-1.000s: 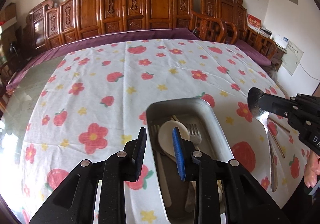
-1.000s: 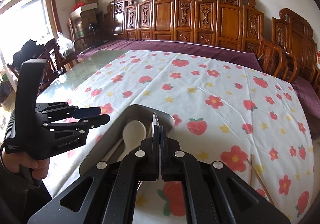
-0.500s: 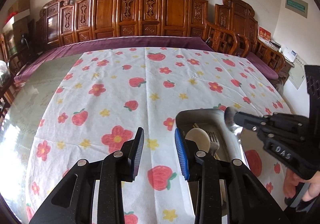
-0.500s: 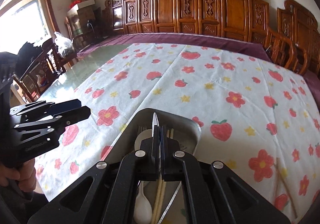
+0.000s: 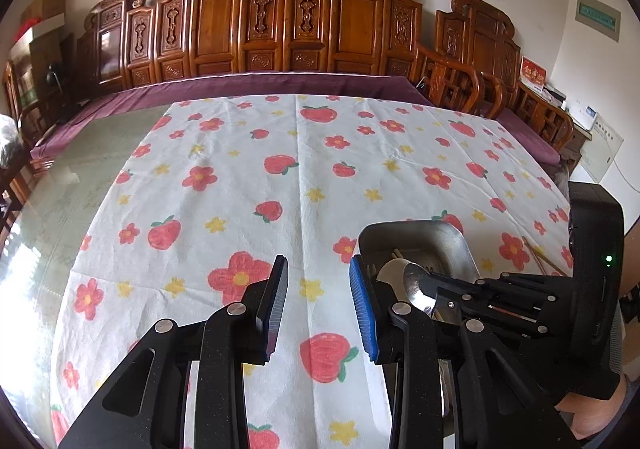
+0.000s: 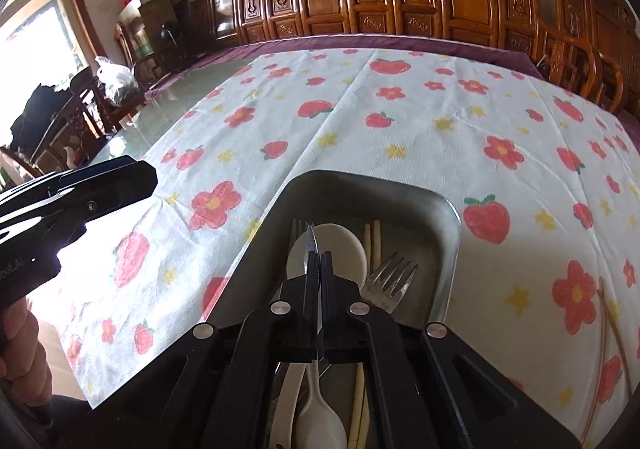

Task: Organize utensils
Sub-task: 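Carry the silver spoon into the tray and open the right gripper, then move the open right gripper to a wooden chopstick on the cloth and close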

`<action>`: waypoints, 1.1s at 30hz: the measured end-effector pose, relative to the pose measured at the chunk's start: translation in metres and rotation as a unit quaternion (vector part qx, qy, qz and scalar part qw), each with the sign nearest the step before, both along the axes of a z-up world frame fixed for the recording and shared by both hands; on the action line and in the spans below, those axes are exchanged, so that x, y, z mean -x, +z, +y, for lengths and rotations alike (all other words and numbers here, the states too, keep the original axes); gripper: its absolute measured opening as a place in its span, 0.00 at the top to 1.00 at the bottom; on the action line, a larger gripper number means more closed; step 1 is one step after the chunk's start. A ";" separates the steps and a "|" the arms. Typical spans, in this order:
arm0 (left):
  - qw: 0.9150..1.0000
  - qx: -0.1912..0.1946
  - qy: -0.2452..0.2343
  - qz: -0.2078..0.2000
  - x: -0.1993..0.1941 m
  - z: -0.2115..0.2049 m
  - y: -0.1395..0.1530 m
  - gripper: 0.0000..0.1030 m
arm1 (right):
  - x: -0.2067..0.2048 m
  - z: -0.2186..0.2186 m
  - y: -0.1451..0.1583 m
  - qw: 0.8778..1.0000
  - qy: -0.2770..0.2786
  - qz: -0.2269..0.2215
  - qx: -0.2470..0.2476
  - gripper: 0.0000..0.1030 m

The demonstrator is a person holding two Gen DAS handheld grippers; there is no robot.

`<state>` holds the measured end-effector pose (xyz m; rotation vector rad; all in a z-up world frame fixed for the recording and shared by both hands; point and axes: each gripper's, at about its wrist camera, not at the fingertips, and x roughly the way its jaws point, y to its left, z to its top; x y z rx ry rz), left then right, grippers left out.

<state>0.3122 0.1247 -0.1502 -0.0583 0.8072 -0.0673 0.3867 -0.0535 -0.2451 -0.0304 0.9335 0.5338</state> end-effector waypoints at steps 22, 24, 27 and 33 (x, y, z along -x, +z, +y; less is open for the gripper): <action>1.000 -0.009 -0.030 0.003 -0.001 -0.041 -0.006 0.71 | 0.028 -0.089 0.039 0.998 0.020 -0.051 0.026 0.96; 0.999 -0.005 -0.037 0.006 -0.001 -0.051 -0.008 0.71 | 0.029 -0.108 0.040 0.998 0.012 -0.053 0.038 0.96; 0.999 -0.003 -0.050 0.006 -0.001 -0.069 -0.010 0.71 | 0.028 -0.146 0.040 0.997 -0.005 -0.054 0.060 0.96; 0.997 -0.004 -0.079 0.005 0.003 -0.104 -0.012 0.71 | 0.024 -0.228 0.024 0.992 -0.064 -0.044 0.097 0.96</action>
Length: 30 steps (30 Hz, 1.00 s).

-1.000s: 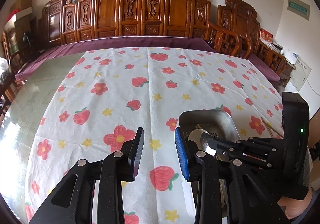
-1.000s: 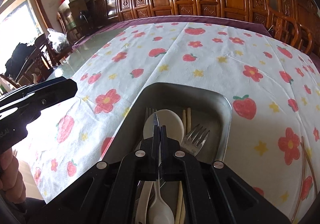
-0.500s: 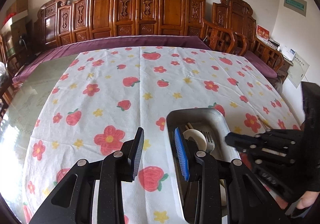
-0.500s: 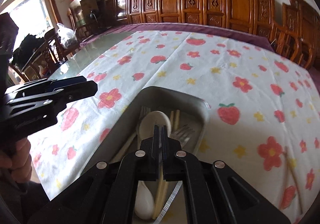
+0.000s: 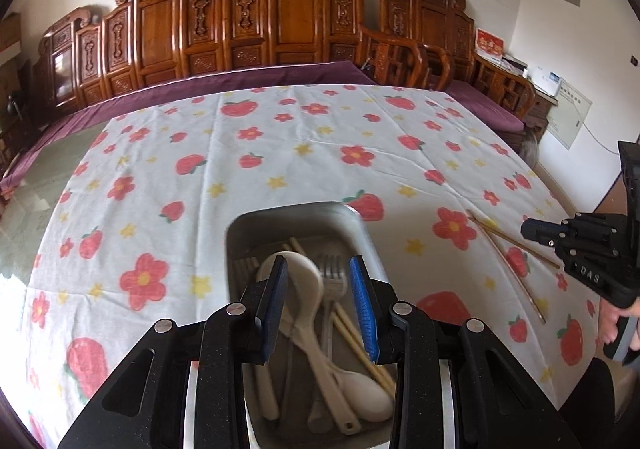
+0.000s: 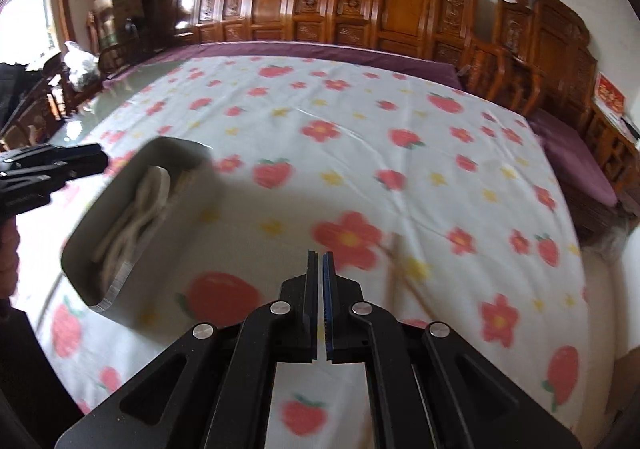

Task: Organize utensils
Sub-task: 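Move the open right gripper to a wooden chopstick on the cloth and close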

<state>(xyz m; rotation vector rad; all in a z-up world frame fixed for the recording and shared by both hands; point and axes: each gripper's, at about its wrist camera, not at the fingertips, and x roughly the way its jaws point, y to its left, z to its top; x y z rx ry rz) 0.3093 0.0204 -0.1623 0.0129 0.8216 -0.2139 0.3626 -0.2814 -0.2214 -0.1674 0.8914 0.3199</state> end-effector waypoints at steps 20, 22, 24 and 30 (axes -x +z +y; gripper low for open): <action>0.998 -0.018 -0.057 0.011 0.013 -0.078 -0.020 0.71 | -0.033 -0.065 -0.072 0.996 -0.012 0.082 0.033 0.78; 0.998 -0.019 -0.064 0.014 0.014 -0.084 -0.023 0.70 | -0.035 -0.067 -0.073 0.996 -0.008 0.084 0.029 0.78; 0.997 -0.021 -0.068 0.015 0.015 -0.089 -0.025 0.70 | -0.036 -0.068 -0.073 0.996 -0.004 0.087 0.027 0.78; 0.996 -0.020 -0.079 0.022 0.017 -0.102 -0.030 0.70 | -0.030 -0.070 -0.072 0.995 0.014 0.092 0.022 0.86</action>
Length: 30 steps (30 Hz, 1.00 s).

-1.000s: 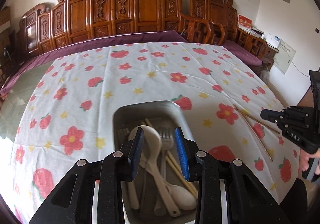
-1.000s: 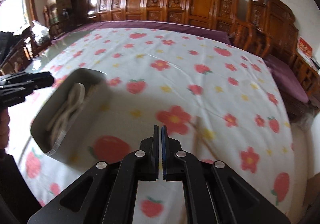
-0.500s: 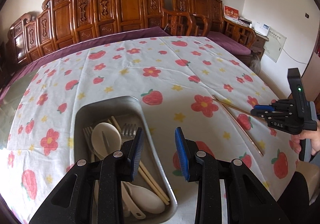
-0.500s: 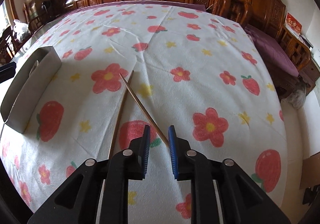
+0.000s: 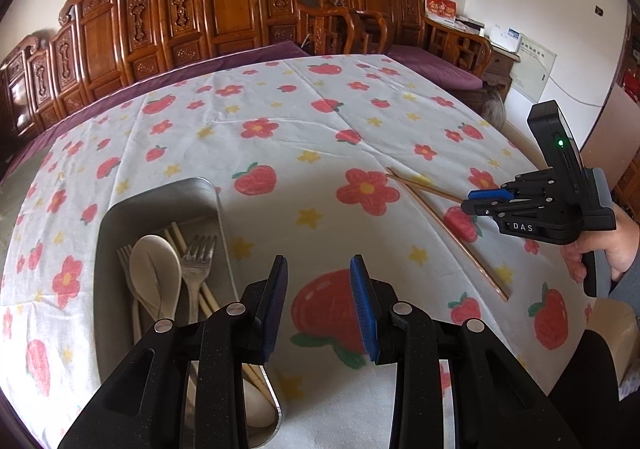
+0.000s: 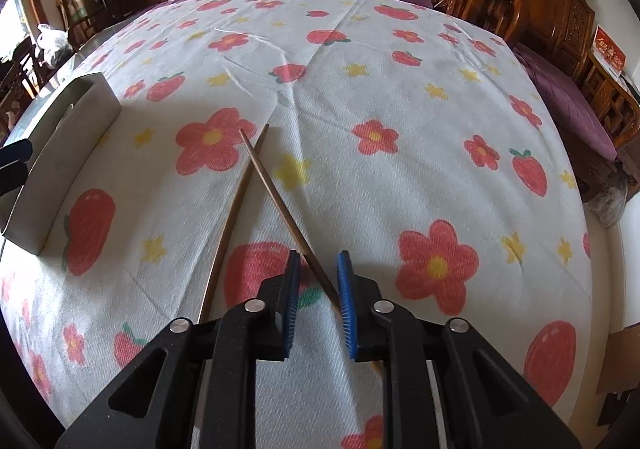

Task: Organize utensils
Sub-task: 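Move the open right gripper to a wooden chopstick on the cloth and close, then lower the left gripper onto another wooden chopstick and close on it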

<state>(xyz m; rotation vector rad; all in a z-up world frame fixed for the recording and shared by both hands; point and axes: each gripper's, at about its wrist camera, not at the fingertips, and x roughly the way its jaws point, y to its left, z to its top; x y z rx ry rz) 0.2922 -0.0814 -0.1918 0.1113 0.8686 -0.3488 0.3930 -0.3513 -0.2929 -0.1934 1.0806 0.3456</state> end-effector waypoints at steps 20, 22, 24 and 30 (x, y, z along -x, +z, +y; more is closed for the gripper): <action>0.999 -0.022 -0.020 0.015 0.020 -0.054 -0.027 0.70 | 0.083 -0.028 0.021 0.997 -0.051 -0.033 -0.046 0.94; 0.999 -0.026 -0.021 0.017 0.021 -0.060 -0.030 0.69 | 0.088 -0.034 0.021 0.996 -0.057 -0.036 -0.054 0.94; 0.999 -0.031 -0.022 0.017 0.021 -0.067 -0.033 0.65 | 0.089 -0.038 0.020 0.996 -0.062 -0.036 -0.058 0.94; 0.999 -0.024 -0.017 0.037 0.009 -0.086 -0.044 0.64 | 0.086 -0.056 0.016 0.994 -0.080 -0.031 -0.069 0.94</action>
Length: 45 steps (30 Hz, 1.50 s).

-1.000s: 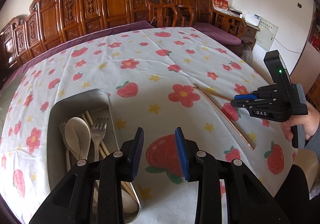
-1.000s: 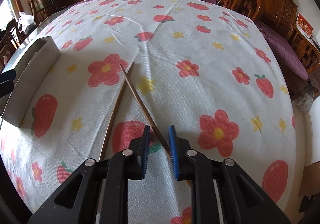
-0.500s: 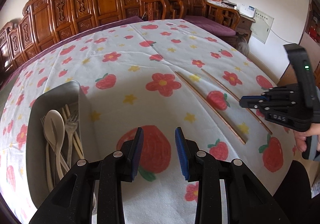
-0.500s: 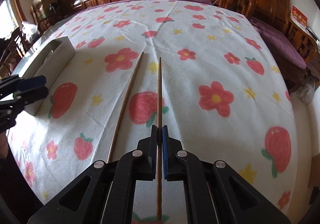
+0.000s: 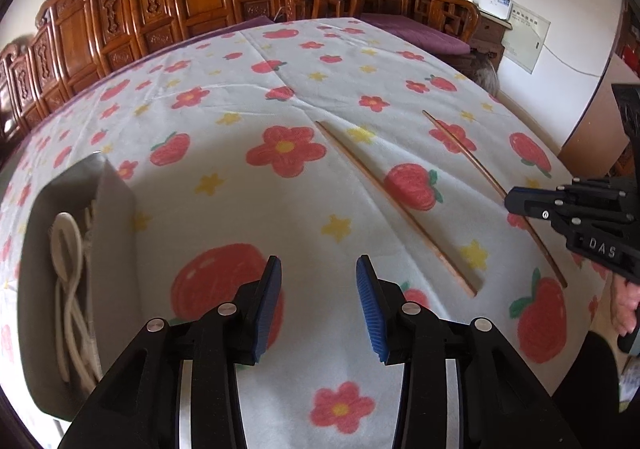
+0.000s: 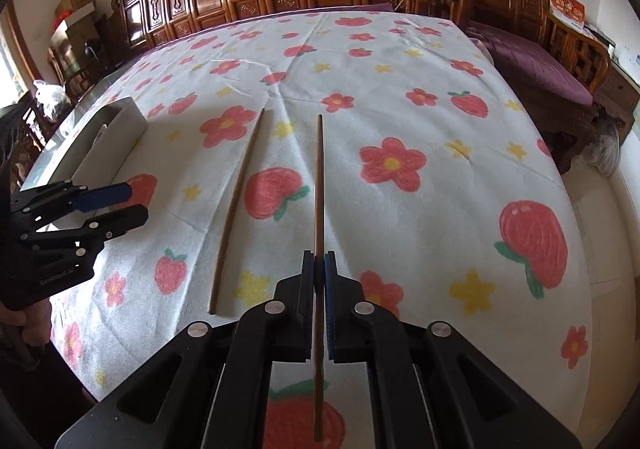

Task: Organize utensils
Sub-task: 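Lower the left gripper onto another wooden chopstick and close on it, then carry the held chopstick into the tray and open the left gripper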

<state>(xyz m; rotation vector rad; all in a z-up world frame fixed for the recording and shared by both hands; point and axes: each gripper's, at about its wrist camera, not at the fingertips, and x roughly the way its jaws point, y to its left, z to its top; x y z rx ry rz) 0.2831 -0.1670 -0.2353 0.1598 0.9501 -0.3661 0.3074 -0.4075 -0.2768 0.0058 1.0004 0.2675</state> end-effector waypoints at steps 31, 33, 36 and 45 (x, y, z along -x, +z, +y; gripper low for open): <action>0.999 -0.024 -0.014 0.043 -0.042 -0.064 -0.019 0.91 | -0.004 -0.028 -0.013 1.000 -0.021 0.009 -0.015 0.94; 0.999 -0.029 -0.013 0.043 -0.041 -0.061 -0.020 0.94 | -0.004 -0.028 -0.013 1.000 -0.019 0.009 -0.016 0.94; 0.998 -0.035 -0.013 0.041 -0.039 -0.058 -0.020 0.95 | -0.003 -0.026 -0.012 1.000 -0.016 0.008 -0.016 0.94; 0.998 -0.042 -0.015 0.053 -0.019 -0.052 -0.017 0.96 | -0.001 -0.014 0.000 1.000 -0.001 -0.006 -0.018 0.94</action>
